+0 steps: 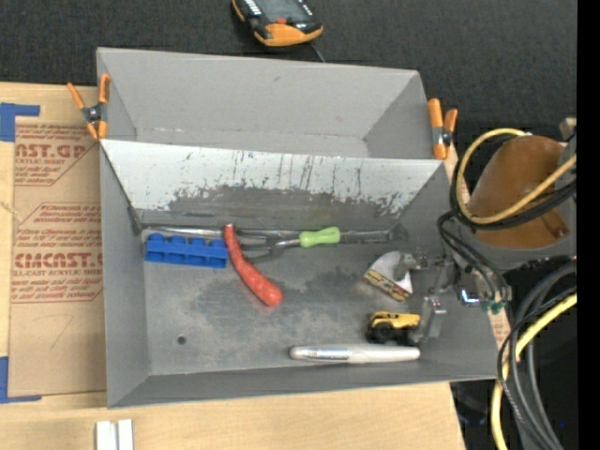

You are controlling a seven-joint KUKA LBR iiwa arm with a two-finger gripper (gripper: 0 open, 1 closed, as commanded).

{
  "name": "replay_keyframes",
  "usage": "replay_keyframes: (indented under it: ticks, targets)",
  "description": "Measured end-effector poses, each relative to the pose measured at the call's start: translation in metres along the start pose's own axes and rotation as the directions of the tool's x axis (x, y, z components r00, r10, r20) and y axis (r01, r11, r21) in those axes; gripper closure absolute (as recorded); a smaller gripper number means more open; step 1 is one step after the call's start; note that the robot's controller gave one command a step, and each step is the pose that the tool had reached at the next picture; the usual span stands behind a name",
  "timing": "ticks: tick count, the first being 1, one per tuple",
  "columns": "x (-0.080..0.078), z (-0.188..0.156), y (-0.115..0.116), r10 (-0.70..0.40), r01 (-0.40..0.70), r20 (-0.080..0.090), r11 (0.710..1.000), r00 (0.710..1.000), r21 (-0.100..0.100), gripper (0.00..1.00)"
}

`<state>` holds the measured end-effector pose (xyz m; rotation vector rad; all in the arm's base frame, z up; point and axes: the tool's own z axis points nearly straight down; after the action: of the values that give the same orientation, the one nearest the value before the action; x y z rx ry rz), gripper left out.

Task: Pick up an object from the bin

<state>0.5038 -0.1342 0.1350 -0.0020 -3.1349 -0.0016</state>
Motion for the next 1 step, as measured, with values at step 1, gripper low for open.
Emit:
replay_keyframes:
  ticks: [1]
  targets:
    - [-0.0021,-0.0044,0.0007,-0.003,0.003,0.007,1.000,1.000,0.001,0.00]
